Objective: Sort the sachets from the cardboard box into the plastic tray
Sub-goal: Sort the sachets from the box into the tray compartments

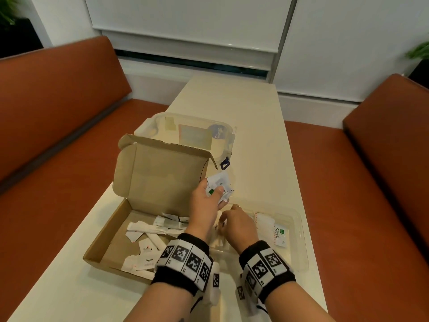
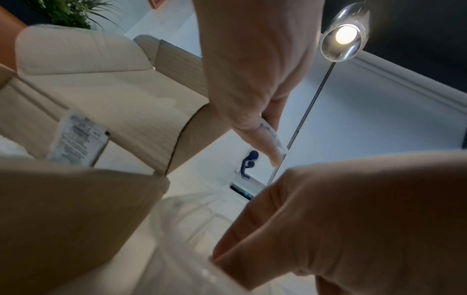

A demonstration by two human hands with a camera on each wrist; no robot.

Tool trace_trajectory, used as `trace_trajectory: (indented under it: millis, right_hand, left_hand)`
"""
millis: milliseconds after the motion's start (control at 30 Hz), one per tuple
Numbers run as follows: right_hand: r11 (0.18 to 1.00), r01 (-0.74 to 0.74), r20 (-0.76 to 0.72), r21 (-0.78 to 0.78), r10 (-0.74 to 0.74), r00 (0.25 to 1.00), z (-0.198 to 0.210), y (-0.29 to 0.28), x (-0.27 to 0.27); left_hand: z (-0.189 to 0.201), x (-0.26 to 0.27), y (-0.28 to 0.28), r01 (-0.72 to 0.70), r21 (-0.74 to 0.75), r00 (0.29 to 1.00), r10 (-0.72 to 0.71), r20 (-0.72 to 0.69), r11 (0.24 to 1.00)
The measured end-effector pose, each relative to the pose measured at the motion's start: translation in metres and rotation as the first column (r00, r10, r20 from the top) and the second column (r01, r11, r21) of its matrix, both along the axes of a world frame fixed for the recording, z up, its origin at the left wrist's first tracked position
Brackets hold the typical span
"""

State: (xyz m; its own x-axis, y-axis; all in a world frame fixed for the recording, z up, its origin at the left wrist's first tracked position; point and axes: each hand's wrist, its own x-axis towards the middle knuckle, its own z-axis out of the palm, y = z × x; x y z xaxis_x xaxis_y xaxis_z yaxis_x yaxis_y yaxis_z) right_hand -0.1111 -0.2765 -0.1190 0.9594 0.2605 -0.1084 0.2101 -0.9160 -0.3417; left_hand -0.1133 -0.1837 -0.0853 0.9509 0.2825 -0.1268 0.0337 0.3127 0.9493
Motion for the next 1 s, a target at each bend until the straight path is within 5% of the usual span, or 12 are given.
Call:
trace_trajectory:
  millis: [133,233,333,667,867,1000]
  right_hand:
    - [0.969,0.100,0.011,0.226,-0.105,0.994,0.008,-0.013,0.003]
    - [0.789,0.253,0.055,0.560,-0.340,0.939,0.025,-0.030,0.008]
    - [0.637,0.244,-0.003,0.731,-0.354,0.935,0.041,-0.048,0.008]
    - [0.491,0.325,-0.217,0.808,-0.265,0.939,0.038,-0.096,-0.009]
    - [0.470,0.331,-0.243,0.818,-0.239,0.940,0.034,-0.106,-0.017]
    - [0.462,0.342,-0.250,0.818,-0.250,0.935,0.031,-0.113,-0.017]
  left_hand:
    - [0.001,-0.001,-0.003,0.031,0.028,0.999,-0.030,-0.025,0.999]
    - [0.000,-0.002,-0.007,0.049,0.021,0.998,-0.048,-0.044,0.999]
    - [-0.001,-0.006,-0.016,0.105,0.012,0.993,-0.104,-0.062,0.994]
    - [-0.005,-0.024,-0.048,0.229,-0.142,0.960,-0.248,-0.131,0.963]
    - [-0.006,-0.031,-0.063,0.278,-0.090,0.947,-0.288,-0.140,0.956]
    - [-0.006,-0.035,-0.066,0.331,-0.192,0.926,-0.358,-0.124,0.924]
